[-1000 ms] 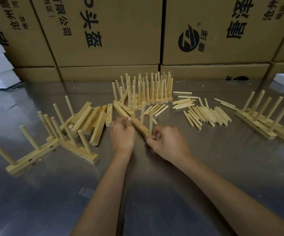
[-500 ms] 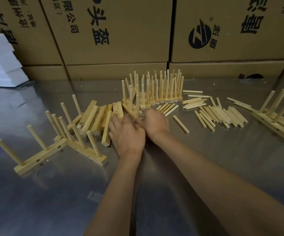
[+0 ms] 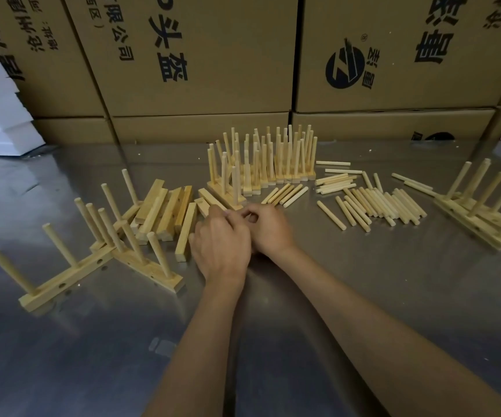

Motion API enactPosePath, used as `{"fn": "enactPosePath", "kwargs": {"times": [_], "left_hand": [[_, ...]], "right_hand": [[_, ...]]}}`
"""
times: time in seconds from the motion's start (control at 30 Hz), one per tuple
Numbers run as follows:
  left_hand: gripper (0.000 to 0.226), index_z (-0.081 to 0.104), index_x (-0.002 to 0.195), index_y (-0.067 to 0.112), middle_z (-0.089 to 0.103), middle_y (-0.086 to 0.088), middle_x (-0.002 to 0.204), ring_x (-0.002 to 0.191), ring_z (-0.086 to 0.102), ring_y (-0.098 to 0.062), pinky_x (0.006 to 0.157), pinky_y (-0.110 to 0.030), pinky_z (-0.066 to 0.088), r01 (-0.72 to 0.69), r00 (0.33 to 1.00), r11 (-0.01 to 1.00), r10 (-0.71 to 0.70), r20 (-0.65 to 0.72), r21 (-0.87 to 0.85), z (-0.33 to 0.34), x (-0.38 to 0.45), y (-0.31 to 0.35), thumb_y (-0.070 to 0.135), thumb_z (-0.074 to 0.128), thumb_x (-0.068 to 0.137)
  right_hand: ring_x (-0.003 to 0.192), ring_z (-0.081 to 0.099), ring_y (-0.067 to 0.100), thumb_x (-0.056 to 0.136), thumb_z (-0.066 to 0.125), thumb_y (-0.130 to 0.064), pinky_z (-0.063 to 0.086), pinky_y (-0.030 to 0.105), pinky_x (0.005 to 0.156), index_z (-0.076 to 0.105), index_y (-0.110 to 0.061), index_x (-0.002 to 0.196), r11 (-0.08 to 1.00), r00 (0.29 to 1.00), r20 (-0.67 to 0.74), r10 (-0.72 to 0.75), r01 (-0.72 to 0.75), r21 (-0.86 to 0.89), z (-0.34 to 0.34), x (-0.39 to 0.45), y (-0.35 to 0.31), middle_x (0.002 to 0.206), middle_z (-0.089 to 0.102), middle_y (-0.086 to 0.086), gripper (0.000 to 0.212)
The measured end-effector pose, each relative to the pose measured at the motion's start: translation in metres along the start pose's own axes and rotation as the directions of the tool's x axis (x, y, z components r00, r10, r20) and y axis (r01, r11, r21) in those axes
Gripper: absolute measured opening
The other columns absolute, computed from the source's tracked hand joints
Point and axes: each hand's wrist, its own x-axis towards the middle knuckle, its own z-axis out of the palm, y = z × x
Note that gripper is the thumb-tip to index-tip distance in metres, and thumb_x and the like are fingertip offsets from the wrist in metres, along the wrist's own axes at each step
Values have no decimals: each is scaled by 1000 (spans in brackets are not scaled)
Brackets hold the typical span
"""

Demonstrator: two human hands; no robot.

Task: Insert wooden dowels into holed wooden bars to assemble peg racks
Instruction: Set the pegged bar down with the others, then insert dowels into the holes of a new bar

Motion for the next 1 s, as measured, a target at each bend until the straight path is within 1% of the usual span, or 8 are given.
{"fn": "enactPosePath", "kwargs": {"times": [0.13, 0.3, 0.4, 0.5, 0.57, 0.77, 0.87, 1.0], "left_hand": [[14, 47, 106, 11, 66, -16, 92, 90, 61, -36, 86, -51, 48, 28, 999, 1000, -28, 33, -2, -1, 2, 0, 23, 45, 98], [14, 49, 107, 11, 62, -13, 101, 102, 55, -33, 84, -47, 46, -34, 999, 999, 34, 8, 33, 2, -2, 1, 20, 48, 96], [11, 41, 107, 16, 56, -5, 97, 95, 56, -27, 72, -37, 42, 117, 993, 961, -109, 46, -252, 1, -5, 9, 19, 48, 99], [14, 38, 109, 19, 57, -6, 96, 87, 60, -25, 66, -32, 43, 474, 873, 580, -405, 271, -662, -3, -10, 19, 23, 48, 100], [18, 42, 113, 19, 61, -10, 99, 87, 66, -23, 65, -28, 51, 580, 802, 397, -434, 411, -712, -5, -16, 21, 30, 50, 102], [37, 53, 125, 14, 67, -10, 105, 93, 70, -22, 67, -30, 60, 637, 770, 182, -199, 606, -749, -9, -24, 23, 43, 42, 105], [40, 54, 130, 14, 66, -11, 98, 84, 69, -22, 64, -34, 60, 654, 756, 197, -215, 618, -731, -6, -28, 23, 43, 42, 105], [38, 56, 127, 17, 64, -5, 83, 63, 59, -15, 53, -27, 51, 653, 757, 342, -268, 596, -676, -3, -28, 23, 44, 40, 106]], "right_hand": [[80, 56, 15, 89, 55, -30, 43, 30, 65, 74, -27, 95, 997, 999, 30, 24, -22, -74, -2, -6, -1, 87, 71, -2, 20], [64, 59, 8, 86, 67, -28, 44, 27, 59, 69, -15, 68, 968, 984, -92, 152, -130, 213, -9, -19, -1, 65, 65, -4, 23], [51, 48, 3, 88, 64, -27, 36, 17, 49, 70, -4, 72, 891, 952, -148, 269, -188, 413, -22, -35, 4, 59, 60, -1, 29], [50, 44, 4, 91, 62, -29, 32, 16, 43, 69, 0, 75, 816, 926, -120, 358, -248, 522, -37, -53, 7, 59, 55, 1, 34], [48, 44, 1, 91, 62, -29, 31, 14, 43, 68, -3, 73, 806, 927, -105, 361, -253, 535, -47, -66, 8, 58, 55, -3, 32], [59, 50, 4, 88, 70, -16, 42, 20, 57, 72, -11, 92, 951, 950, -307, 54, 45, 307, -61, -108, 5, 68, 59, -4, 6], [64, 47, 6, 85, 74, -23, 37, 17, 59, 74, -16, 99, 974, 920, -322, -222, 225, -29, -72, -129, 7, 69, 52, -9, 16], [76, 53, 5, 87, 64, -42, 43, 19, 66, 72, -23, 93, 968, 924, -290, -249, 248, -44, -92, -135, 24, 76, 58, -13, 21]]}}
